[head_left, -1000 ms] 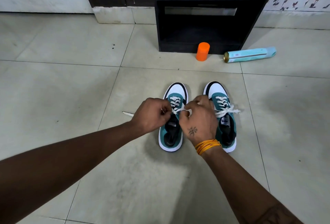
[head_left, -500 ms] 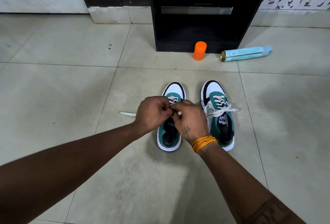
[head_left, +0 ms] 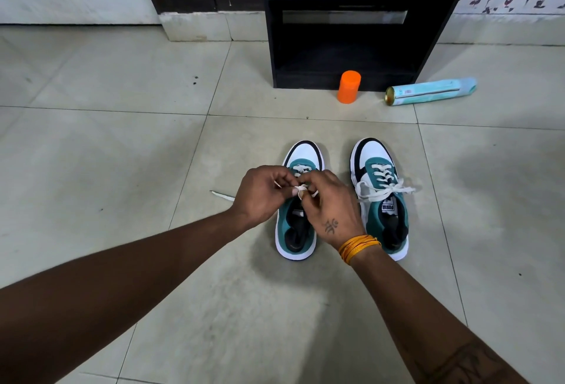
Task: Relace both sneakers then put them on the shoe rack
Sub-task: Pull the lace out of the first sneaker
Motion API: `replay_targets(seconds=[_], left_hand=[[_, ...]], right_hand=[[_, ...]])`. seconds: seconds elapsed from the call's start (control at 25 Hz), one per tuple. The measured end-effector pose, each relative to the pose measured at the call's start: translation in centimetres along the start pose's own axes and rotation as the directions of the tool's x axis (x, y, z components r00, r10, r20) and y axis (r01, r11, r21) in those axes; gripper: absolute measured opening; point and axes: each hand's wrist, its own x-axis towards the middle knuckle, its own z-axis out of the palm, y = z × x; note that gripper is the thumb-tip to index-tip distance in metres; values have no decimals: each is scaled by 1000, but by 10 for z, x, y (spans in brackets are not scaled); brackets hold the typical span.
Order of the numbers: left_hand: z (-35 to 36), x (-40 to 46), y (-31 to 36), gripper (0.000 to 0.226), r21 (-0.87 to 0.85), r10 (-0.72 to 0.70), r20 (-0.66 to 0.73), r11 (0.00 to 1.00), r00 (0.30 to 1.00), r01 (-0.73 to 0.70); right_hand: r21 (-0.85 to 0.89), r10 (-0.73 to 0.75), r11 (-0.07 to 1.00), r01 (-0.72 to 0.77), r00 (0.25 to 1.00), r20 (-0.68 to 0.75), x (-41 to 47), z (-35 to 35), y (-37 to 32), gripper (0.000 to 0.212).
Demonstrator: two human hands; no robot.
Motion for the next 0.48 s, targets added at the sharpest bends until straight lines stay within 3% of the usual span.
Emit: replay_targets(seconds=[0.08,0.12,0.2,0.24,0.32,0.4,0.48], left_hand=[[-1,-1,-3,7,-148,-105,6,983,994,105],[-1,-3,-4,4,-247,-186,8,952,983,182],[0,-5,-6,3,-383,-325,26,871,946,309],[1,-5,-6,4,-386,-345,28,862,938,329],[1,-4,-2,7,-252,-277,11,929,961,270],[-2,-3,9,11,-32,-137,17,990,990,137],[-4,-3,19,10,50,-69,26,996,997,67]], right_hand=[[-9,5,1000,-5,1000,-3,2,4,3,7],[84,98,992,-96,995,-24,2,7,4,5],[416,400,832,-367,916,8,1,11,3,4],[509,471,752,-419,882,29,-1,11,1,5],[459,411,808,-369,912,8,-4,5,-1,16],[234,210,952,-198,978,-24,-3,0,-4,29],[166,119,980,-108,991,-59,1,0,-10,19]])
